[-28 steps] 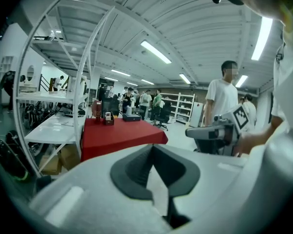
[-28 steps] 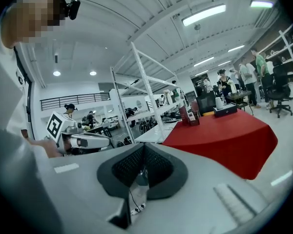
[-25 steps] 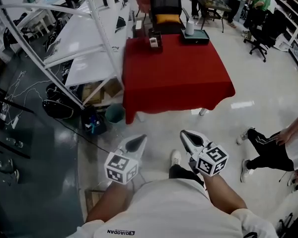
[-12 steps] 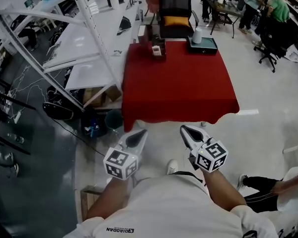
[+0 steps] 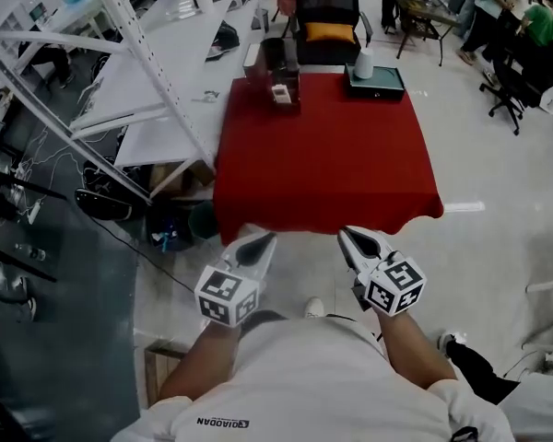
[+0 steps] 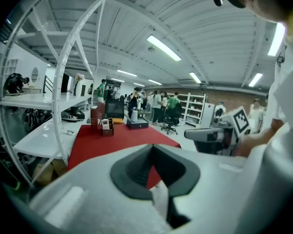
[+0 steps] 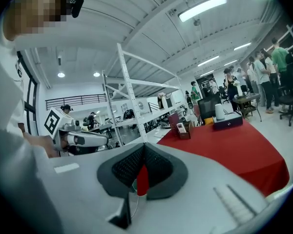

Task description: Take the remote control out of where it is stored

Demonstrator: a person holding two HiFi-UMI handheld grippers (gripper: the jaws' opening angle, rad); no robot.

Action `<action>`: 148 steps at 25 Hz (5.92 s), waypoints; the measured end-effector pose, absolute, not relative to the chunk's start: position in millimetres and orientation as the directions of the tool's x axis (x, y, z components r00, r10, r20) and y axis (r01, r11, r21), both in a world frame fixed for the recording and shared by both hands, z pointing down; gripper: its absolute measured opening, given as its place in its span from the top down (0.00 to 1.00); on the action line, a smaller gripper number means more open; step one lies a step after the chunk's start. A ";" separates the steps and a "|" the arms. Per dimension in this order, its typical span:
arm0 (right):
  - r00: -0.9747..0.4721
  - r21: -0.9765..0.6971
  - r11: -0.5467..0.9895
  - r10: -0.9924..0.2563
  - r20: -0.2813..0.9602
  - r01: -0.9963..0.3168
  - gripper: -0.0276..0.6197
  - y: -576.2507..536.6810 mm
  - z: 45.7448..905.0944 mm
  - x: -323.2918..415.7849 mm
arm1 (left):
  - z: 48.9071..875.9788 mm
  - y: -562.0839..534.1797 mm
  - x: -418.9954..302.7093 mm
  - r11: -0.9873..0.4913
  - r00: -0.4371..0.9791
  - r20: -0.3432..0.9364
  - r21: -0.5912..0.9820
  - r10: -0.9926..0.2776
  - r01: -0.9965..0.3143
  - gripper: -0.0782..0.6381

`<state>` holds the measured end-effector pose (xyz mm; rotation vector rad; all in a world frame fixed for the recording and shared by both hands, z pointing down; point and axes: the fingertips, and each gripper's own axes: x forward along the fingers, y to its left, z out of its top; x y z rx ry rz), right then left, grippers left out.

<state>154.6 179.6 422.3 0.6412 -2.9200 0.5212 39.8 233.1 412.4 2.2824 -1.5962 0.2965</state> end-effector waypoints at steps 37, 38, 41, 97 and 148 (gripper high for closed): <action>-0.868 -0.194 0.860 -0.414 0.274 -0.471 0.95 -13.6 442.5 32.5 | 442.6 17.3 -82.4 -0.366 0.397 0.393 0.154 -0.829 -0.918 0.89; -0.863 -0.183 0.860 -0.418 0.284 -0.477 0.95 -20.0 443.9 25.8 | 443.7 10.7 -89.2 -0.372 0.401 0.394 0.151 -0.827 -0.916 0.89; -0.847 -0.140 0.861 -0.431 0.311 -0.489 0.95 -38.8 447.8 5.5 | 446.1 -9.5 -108.5 -0.393 0.415 0.395 0.140 -0.820 -0.909 0.89; -0.696 0.295 0.955 -0.236 0.678 -0.036 0.80 -289.1 570.5 -176.7 | 490.0 -114.2 -192.1 -0.178 0.233 0.475 0.158 -0.848 -0.971 0.89; -0.524 -0.666 0.135 -0.736 0.428 -0.734 0.81 -391.0 610.3 186.2 | 497.6 -156.5 -96.9 -0.304 0.332 0.495 0.138 -0.803 -0.942 0.89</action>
